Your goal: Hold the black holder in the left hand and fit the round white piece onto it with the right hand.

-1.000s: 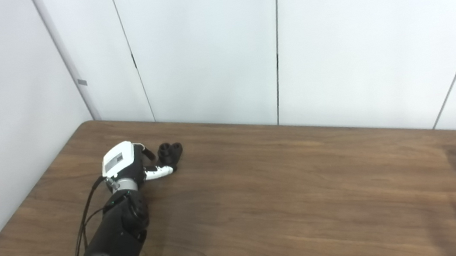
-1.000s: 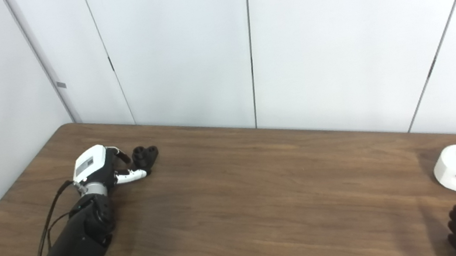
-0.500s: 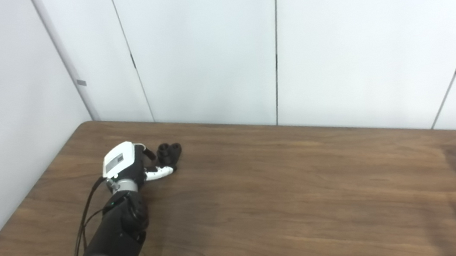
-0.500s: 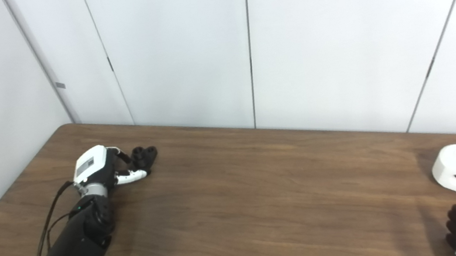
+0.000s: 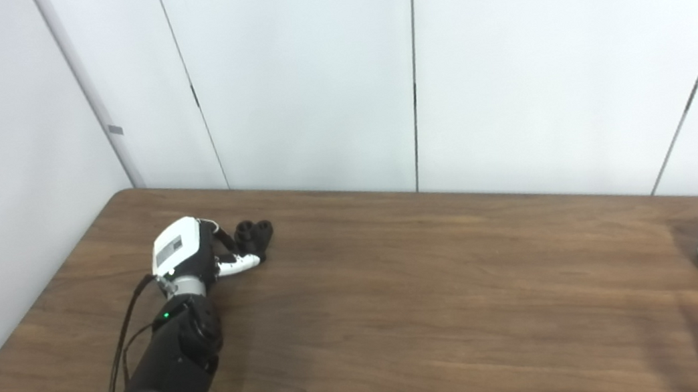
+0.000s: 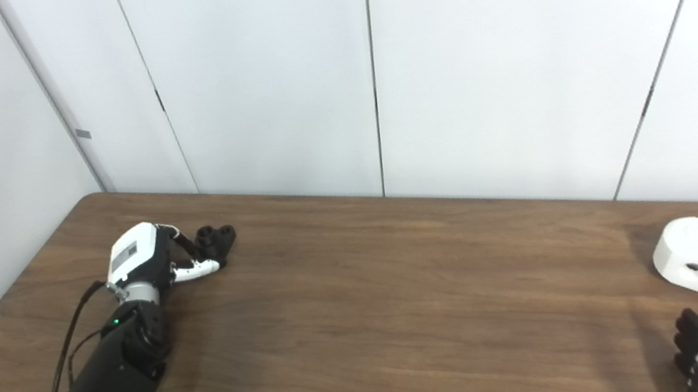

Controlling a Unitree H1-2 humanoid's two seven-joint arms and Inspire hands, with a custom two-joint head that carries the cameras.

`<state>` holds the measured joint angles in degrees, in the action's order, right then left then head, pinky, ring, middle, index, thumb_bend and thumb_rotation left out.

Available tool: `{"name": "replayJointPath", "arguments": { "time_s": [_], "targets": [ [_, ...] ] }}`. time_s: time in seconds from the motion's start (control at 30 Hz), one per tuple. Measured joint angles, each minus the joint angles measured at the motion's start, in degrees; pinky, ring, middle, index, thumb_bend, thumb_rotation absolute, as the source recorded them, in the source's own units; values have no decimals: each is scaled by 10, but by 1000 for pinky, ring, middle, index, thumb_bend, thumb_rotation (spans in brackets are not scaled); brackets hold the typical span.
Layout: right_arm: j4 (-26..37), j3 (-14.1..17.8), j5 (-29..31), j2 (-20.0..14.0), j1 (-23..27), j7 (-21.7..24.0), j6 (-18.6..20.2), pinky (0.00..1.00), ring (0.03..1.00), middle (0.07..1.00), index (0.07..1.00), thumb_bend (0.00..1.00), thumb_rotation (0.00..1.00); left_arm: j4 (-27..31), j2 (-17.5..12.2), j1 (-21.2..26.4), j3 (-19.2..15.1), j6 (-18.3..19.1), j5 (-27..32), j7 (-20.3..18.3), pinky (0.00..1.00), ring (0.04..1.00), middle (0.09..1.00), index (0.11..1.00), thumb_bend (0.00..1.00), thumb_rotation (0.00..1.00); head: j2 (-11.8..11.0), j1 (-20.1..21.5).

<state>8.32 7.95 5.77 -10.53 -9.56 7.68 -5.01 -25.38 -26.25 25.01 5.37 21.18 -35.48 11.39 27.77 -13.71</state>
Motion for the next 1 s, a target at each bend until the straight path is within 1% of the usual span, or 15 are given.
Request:
{"name": "replayJointPath", "arguments": {
  "time_s": [0.23,0.4,0.63,0.7,0.8,0.9,1.0],
  "targets": [
    [5,-3,-1,2,-3,-7,2,1000,1000,995,1000,492,1000,-18,4,0,-3,-25,12,27,839,852,760,485,520,49,1,3],
    [8,-5,0,3,-4,-9,4,1000,1000,994,1000,476,1000,-13,4,0,-3,-23,15,22,815,855,770,486,517,48,5,6],
    [10,-6,-2,6,-5,-12,4,1000,1000,989,1000,514,1000,-6,2,0,-4,-23,20,13,798,854,768,486,519,47,0,16],
    [10,-7,-4,6,-5,-13,5,1000,1000,987,1000,517,1000,-2,1,-1,-4,-23,21,11,751,838,760,486,518,48,0,18],
    [11,-8,-4,6,-6,-15,5,1000,1000,985,1000,519,1000,31,-5,-15,-3,-23,21,-2,690,818,755,485,518,47,-2,18],
    [11,-8,-1,6,-6,-15,5,1000,1000,983,1000,525,1000,61,-9,-32,-3,-23,21,-16,685,816,755,485,518,47,0,18],
    [12,-8,-1,6,-6,-16,7,1000,1000,987,1000,548,1000,91,-12,-50,-4,-28,23,-28,728,831,751,485,518,44,0,18]
  ]
}}
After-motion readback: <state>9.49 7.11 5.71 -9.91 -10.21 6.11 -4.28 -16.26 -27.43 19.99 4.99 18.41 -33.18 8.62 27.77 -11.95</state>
